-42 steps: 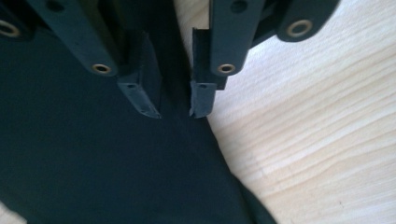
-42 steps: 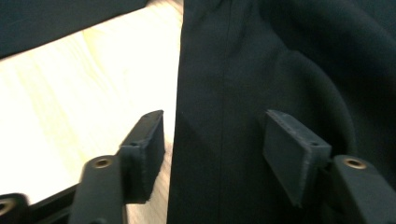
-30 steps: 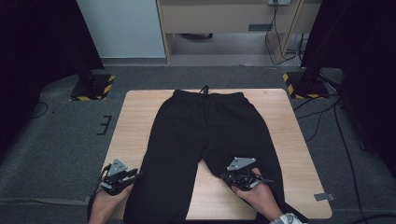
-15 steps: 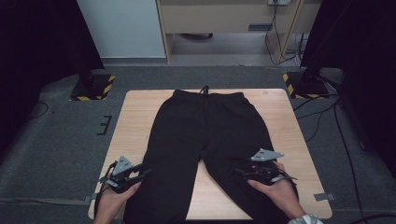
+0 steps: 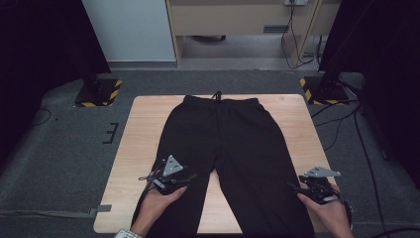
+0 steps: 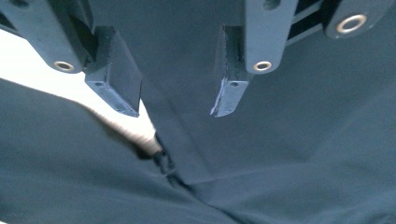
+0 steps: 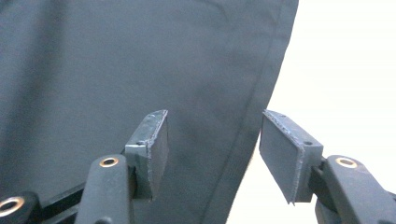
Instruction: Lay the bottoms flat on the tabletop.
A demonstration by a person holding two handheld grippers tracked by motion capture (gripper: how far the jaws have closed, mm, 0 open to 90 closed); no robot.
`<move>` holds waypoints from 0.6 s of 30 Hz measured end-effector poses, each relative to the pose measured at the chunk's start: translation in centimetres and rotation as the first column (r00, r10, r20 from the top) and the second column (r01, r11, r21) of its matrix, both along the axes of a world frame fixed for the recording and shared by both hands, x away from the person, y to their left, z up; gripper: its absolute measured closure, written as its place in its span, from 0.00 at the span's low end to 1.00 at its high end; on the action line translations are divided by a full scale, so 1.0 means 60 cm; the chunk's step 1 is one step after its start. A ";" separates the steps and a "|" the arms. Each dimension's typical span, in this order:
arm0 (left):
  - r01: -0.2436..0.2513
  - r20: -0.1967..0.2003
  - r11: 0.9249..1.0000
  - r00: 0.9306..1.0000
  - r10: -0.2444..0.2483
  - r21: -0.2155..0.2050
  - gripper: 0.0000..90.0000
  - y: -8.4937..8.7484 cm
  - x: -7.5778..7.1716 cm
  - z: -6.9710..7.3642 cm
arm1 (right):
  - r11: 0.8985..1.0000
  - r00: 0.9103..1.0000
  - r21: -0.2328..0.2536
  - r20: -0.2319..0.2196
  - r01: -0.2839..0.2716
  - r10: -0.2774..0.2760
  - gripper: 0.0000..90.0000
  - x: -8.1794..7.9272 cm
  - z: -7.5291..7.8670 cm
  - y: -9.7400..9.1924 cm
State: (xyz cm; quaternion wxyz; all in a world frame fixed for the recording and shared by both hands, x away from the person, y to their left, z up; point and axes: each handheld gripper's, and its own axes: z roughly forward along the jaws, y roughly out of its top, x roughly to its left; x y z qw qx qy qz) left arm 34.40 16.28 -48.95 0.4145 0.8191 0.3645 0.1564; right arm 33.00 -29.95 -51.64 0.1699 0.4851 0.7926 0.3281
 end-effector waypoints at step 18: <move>-0.106 0.038 0.989 0.994 0.103 0.100 0.53 0.099 -0.033 -0.014 | 0.999 1.000 0.038 0.025 0.008 -0.009 0.72 0.027 0.022 0.013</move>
